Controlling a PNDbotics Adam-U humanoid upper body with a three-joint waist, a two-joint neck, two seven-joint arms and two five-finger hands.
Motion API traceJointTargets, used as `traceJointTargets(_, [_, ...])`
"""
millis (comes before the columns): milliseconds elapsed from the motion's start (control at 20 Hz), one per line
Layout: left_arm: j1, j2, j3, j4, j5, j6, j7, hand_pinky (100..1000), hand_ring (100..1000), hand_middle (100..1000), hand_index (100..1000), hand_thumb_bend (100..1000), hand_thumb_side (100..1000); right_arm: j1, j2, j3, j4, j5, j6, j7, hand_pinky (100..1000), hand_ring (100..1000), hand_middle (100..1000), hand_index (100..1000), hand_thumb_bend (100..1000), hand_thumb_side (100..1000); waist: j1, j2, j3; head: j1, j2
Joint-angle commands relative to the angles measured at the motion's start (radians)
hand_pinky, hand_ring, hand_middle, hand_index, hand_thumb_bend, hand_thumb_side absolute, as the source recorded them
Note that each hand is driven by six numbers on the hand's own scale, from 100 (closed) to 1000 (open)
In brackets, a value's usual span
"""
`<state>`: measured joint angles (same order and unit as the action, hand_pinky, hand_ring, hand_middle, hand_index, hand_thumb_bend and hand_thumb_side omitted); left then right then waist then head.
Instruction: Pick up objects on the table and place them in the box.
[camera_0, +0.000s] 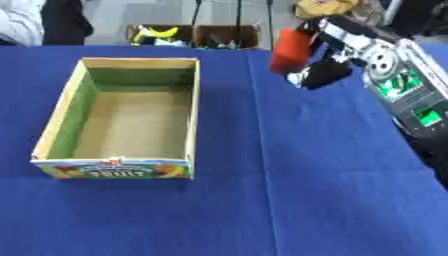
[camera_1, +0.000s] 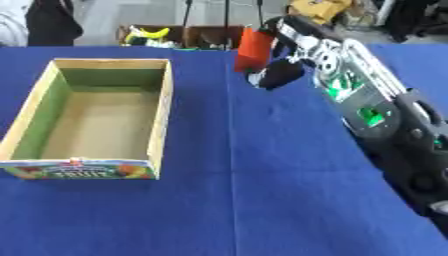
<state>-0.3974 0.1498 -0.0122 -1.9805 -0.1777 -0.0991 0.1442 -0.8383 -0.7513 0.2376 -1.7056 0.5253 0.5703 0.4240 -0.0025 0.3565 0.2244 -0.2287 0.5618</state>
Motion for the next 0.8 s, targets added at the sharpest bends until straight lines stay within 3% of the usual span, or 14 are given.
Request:
traceJointTargets(50, [-0.006, 0.017, -0.002, -0.02, 0.002, -0.001, -0.005, 614, 696, 702, 889, 100, 1000, -0.052, -0.011, -0.001, -0.033, 0.005, 0.003, 0.001, 579, 705, 388, 407, 100, 188, -0.002, -0.029, 0.006, -0.01, -0.002])
traceJointTargets(500, [-0.007, 0.015, -0.007, -0.02, 0.011, 0.004, -0.002, 611, 694, 700, 894, 100, 1000, -0.188, 0.082, 0.032, -0.024, 0.035, -0.01, 0.024, 577, 699, 383, 402, 100, 176, -0.011, -0.02, 0.029, -0.03, -0.002])
traceJointTargets(800, [-0.02, 0.009, -0.024, -0.02, 0.021, 0.003, -0.016, 609, 692, 696, 889, 100, 1000, -0.249, 0.152, 0.06, -0.003, 0.091, -0.029, 0.021, 576, 699, 380, 398, 100, 170, -0.015, -0.004, 0.065, -0.056, -0.022])
